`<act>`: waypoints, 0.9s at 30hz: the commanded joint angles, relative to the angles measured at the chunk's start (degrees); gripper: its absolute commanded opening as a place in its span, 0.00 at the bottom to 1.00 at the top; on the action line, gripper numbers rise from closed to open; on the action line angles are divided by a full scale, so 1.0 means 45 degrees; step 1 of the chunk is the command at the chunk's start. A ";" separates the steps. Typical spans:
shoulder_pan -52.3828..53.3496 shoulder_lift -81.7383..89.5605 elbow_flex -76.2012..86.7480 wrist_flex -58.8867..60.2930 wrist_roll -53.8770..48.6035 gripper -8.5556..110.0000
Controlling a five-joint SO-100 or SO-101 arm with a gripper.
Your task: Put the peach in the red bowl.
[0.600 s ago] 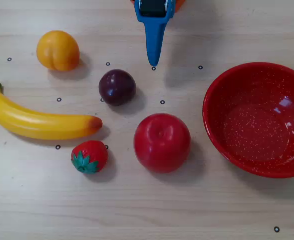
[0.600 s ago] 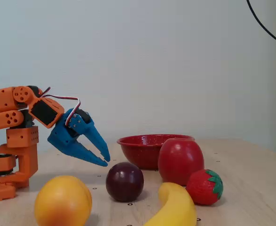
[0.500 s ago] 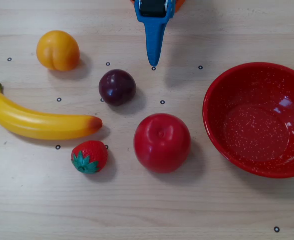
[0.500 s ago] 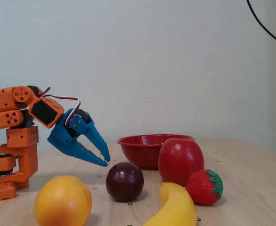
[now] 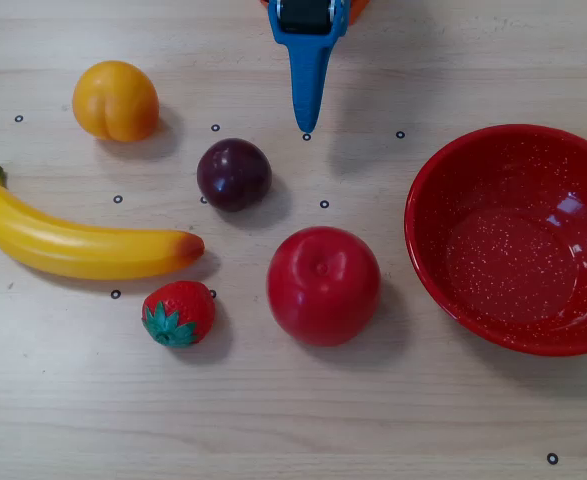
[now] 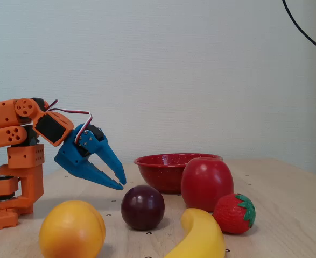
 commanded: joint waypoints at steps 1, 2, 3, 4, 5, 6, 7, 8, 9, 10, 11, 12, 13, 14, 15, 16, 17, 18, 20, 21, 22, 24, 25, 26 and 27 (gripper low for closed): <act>-0.0020 0.0137 0.0098 -0.0098 -0.0137 0.07; -0.0020 0.0020 0.0098 -0.0195 -0.0117 0.07; -0.0039 -0.0137 0.0098 -0.0332 -0.0039 0.07; -0.0078 -0.0293 0.0078 -0.0547 0.0078 0.07; -0.0117 -0.0508 0.0078 -0.0820 0.0195 0.07; -0.0156 -0.0820 0.0000 -0.1113 0.0254 0.07; -0.0215 -0.1113 -0.0117 -0.1289 0.0293 0.07; -0.0273 -0.1367 -0.0273 -0.1426 0.0312 0.07; -0.0293 -0.1602 -0.0469 -0.1445 0.0332 0.07; -0.0293 -0.1816 -0.0664 -0.1445 0.0352 0.07; -0.0293 -0.2012 -0.0879 -0.1406 0.0391 0.07; -0.0313 -0.2188 -0.1055 -0.1406 0.0430 0.07; -0.0313 -0.2402 -0.1289 -0.1406 0.0488 0.07; -0.0313 -0.2637 -0.1543 -0.1387 0.0547 0.07; -0.0313 -0.2949 -0.1836 -0.1348 0.0625 0.07; -0.0313 -0.3281 -0.2168 -0.1328 0.0742 0.07; -0.0332 -0.3652 -0.2520 -0.1328 0.0742 0.07; -0.0371 -0.4023 -0.2852 -0.1309 0.0781 0.07; -0.0488 -0.4707 -0.3633 -0.1191 0.0801 0.07; -0.0527 -0.4961 -0.3965 -0.1055 0.0879 0.07; -0.0527 -0.5137 -0.4277 -0.0937 0.1016 0.07; -0.0586 -0.5586 -0.4980 -0.0605 0.1387 0.07; -0.0645 -0.5840 -0.5352 -0.0430 0.1504 0.07; -0.0703 -0.6094 -0.5742 -0.0273 0.1602 0.07; -0.0801 -0.6406 -0.6152 -0.0117 0.1699 0.07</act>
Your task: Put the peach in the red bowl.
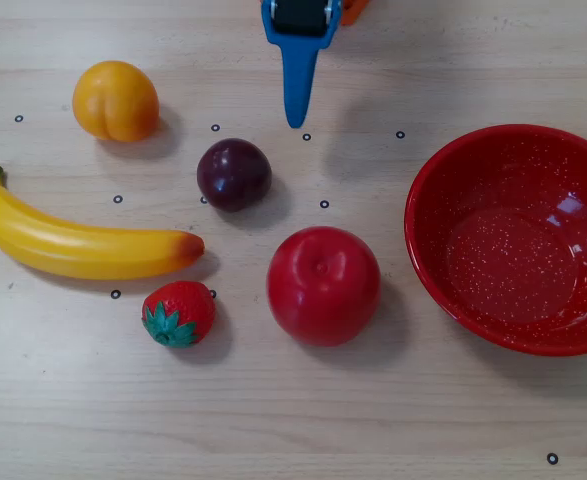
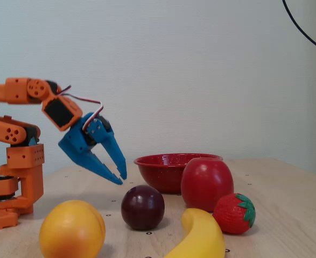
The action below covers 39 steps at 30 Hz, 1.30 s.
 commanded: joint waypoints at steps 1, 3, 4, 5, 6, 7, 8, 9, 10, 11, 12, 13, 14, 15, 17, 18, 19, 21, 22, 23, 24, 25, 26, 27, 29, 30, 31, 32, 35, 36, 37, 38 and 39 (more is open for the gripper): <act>-0.0352 -0.0664 -0.1895 0.0371 0.0547 0.07; -0.0547 -0.1250 -0.2676 0.0820 0.0879 0.07; -0.0664 -0.1562 -0.3066 0.1074 0.1035 0.07; -0.0801 -0.1895 -0.3496 0.1367 0.1094 0.07; -0.0938 -0.2246 -0.3965 0.1680 0.1133 0.07; -0.1094 -0.2617 -0.4453 0.1973 0.1172 0.07; -0.1211 -0.2949 -0.5000 0.2402 0.1230 0.07; -0.1328 -0.3301 -0.5527 0.2891 0.1270 0.07; -0.1465 -0.3633 -0.6035 0.3281 0.1250 0.07; -0.1641 -0.3945 -0.6504 0.3555 0.1250 0.07; -0.1777 -0.4258 -0.6934 0.3848 0.1289 0.07; -0.1914 -0.4609 -0.7383 0.4141 0.1348 0.07; -0.2070 -0.4902 -0.7754 0.4414 0.1406 0.07; -0.2246 -0.5176 -0.8086 0.4648 0.1484 0.07; -0.2656 -0.5781 -0.8770 0.5137 0.1680 0.07; -0.2891 -0.6133 -0.9219 0.5566 0.1719 0.07; -0.3105 -0.6523 -0.9688 0.6094 0.1914 0.07; -0.3613 -0.7363 -1.0742 0.7070 0.2324 0.07; -0.3945 -0.7852 -1.1309 0.7637 0.2480 0.08; -0.4258 -0.8359 -1.1875 0.8164 0.2754 0.08; -0.4629 -0.8809 -1.2324 0.8574 0.2949 0.08; -0.5020 -0.9219 -1.2695 0.8887 0.3203 0.08; -0.5430 -0.9570 -1.2949 0.9023 0.3516 0.08; -0.5840 -0.9883 -1.3164 0.9062 0.3828 0.08; -0.6621 -1.0586 -1.3594 0.9043 0.4395 0.08; -0.6992 -1.0918 -1.3867 0.9043 0.4707 0.08; -0.7344 -1.1250 -1.4180 0.9102 0.4980 0.09; -0.7695 -1.1582 -1.4492 0.9160 0.5293 0.10; -0.8555 -1.2539 -1.5488 0.9453 0.6172 0.13; -0.8809 -1.2793 -1.5781 0.9590 0.6465 0.17; -0.9082 -1.3047 -1.6055 0.9727 0.6699 0.20; -0.9297 -1.3262 -1.6328 0.9883 0.6973 0.22; -0.9492 -1.3437 -1.6543 1.0059 0.7305 0.24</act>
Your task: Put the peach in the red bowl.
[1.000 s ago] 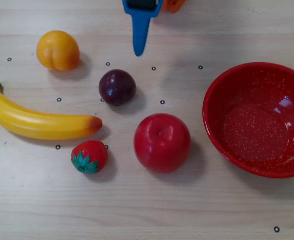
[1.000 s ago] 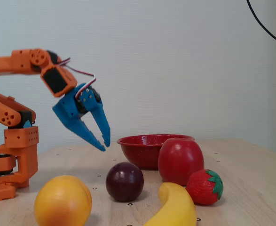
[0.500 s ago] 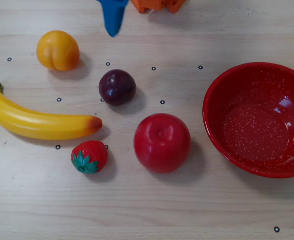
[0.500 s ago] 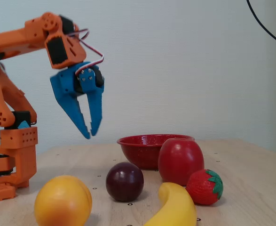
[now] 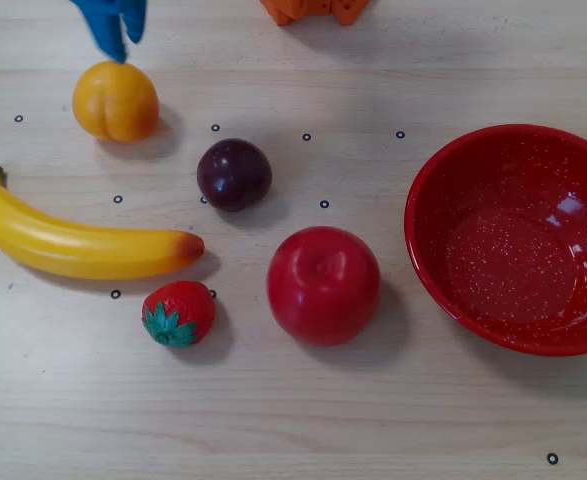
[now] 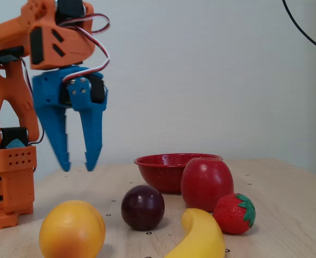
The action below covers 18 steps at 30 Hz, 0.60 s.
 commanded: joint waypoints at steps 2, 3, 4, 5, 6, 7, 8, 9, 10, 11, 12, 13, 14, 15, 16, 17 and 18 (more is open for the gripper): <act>-0.0801 -0.0020 -0.1465 0.0742 0.1504 0.28; -0.0977 -0.0137 -0.1563 0.0879 0.1855 0.30; -0.1172 -0.0254 -0.1641 0.1035 0.2285 0.32; -0.1367 -0.0410 -0.1738 0.1152 0.2715 0.35; -0.1543 -0.0586 -0.1816 0.1250 0.3145 0.36; -0.1699 -0.0762 -0.1895 0.1328 0.3555 0.38; -0.1855 -0.0918 -0.1973 0.1406 0.3906 0.39; -0.1992 -0.1055 -0.2031 0.1465 0.4219 0.39; -0.2109 -0.1211 -0.2051 0.1465 0.4512 0.40; -0.2246 -0.1348 -0.2031 0.1445 0.4844 0.41; -0.2344 -0.1484 -0.1973 0.1367 0.5156 0.42; -0.2441 -0.1621 -0.1855 0.1191 0.5352 0.43; -0.2520 -0.1758 -0.1738 0.1035 0.5566 0.45; -0.2598 -0.1895 -0.1621 0.0859 0.5742 0.46; -0.2637 -0.2031 -0.1484 0.0645 0.5859 0.47; -0.2676 -0.2168 -0.1328 0.0430 0.6016 0.48; -0.2734 -0.2266 -0.1152 0.0215 0.6172 0.49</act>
